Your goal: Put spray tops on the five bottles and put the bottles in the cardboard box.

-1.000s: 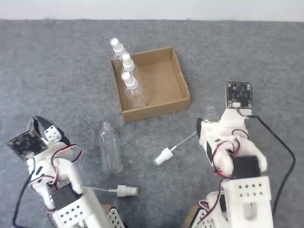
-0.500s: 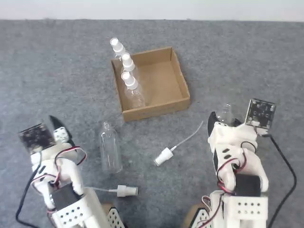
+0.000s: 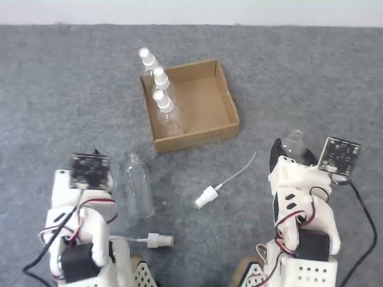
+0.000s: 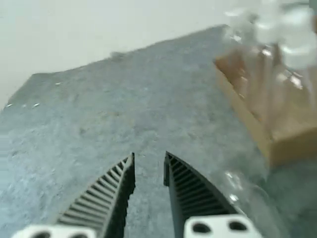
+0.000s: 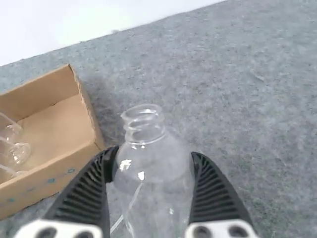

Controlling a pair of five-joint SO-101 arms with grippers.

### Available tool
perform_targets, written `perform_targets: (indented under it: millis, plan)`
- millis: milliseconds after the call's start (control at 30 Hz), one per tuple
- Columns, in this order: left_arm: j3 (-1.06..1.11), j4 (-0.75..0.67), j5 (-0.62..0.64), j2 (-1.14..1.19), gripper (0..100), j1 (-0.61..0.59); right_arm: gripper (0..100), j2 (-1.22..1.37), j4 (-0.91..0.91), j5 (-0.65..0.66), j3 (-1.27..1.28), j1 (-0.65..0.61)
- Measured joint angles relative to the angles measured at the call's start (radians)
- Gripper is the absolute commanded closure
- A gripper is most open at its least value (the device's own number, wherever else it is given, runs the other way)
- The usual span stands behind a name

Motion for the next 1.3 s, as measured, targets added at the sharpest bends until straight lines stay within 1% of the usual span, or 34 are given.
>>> perform_targets:
  millis: [67, 133, 467, 567, 667, 800, 900, 1000, 1100, 1300]
  plan:
    - [-0.014, 0.061, -0.041, 0.0, 91, 0.057, 99.2, 0.0, 0.0, 0.0, 0.0, 0.006]
    - [-0.014, 0.104, -0.077, 0.0, 91, 0.087, 99.2, 0.0, 0.0, 0.0, 0.0, 0.011]
    - [-0.02, 0.186, -0.255, 0.02, 91, 0.141, 99.2, 0.0, 0.0, 0.0, 0.0, 0.026]
    - [-0.066, 0.195, -0.284, 0.127, 91, 0.138, 99.2, 0.0, 0.0, 0.0, 0.0, 0.046]
    - [-0.14, 0.232, -0.313, 0.264, 90, 0.172, 99.2, 0.0, 0.0, 0.0, 0.0, 0.054]
    - [-0.259, 0.318, -0.365, 0.423, 86, 0.259, 99.2, 0.0, 0.0, 0.0, 0.0, 0.054]
    - [-0.344, 0.393, -0.376, 0.52, 86, 0.339, 99.2, 0.0, 0.0, 0.0, 0.009, 0.054]
    - [-0.4, 0.454, -0.382, 0.618, 86, 0.423, 99.2, 0.0, -0.02, -0.002, 0.014, 0.086]
    - [-0.43, 0.477, -0.397, 0.729, 86, 0.491, 99.2, 0.0, -0.046, -0.006, 0.02, 0.127]
    - [-0.433, 0.48, -0.497, 0.942, 86, 0.569, 99.2, 0.0, -0.089, -0.006, 0.054, 0.153]
